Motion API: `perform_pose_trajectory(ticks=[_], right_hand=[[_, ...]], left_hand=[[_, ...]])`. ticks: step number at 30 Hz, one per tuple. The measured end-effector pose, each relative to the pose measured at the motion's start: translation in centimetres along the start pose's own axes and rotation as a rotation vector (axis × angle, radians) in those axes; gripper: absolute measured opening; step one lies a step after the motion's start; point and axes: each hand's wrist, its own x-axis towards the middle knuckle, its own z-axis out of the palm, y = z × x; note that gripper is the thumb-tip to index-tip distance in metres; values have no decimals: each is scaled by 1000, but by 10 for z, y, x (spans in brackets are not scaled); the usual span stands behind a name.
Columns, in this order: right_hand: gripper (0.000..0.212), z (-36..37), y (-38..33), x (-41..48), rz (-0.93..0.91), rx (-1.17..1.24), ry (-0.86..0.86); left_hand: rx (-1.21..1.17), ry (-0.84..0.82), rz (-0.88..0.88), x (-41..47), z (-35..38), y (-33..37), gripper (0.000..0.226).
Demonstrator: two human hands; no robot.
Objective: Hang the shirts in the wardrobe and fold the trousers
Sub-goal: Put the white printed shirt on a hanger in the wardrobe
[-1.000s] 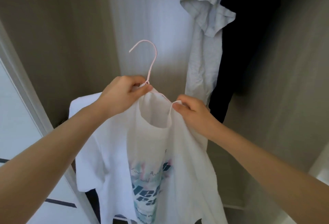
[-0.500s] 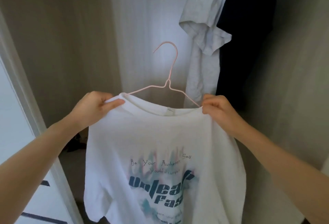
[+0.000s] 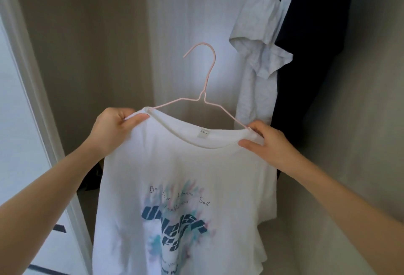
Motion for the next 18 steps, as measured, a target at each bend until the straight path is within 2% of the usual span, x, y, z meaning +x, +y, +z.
perform_pose_trajectory(ticks=[2,4,7,11,13,16,18], right_hand=[[20,1,-2,1,-61,-10,45],[29,-3,-4,2,-74,69,29],[33,-6,-14,2,-36,211,-44],[29,-11,-34,2,31,378,-110],[26,-20,-41,9,30,330,-199],[26,-39,-47,22,-32,179,-188],[24,-44,-53,26,-42,184,-130]], left_hand=[[24,-9,0,1,-2,-2,54],[72,-49,-19,3,-6,-6,55],[197,-137,-26,2,-11,-6,53],[202,-152,32,-4,-4,5,33],[197,-155,69,-6,-3,9,32],[176,-165,103,-3,-8,8,58],[162,-154,111,0,-9,7,74]])
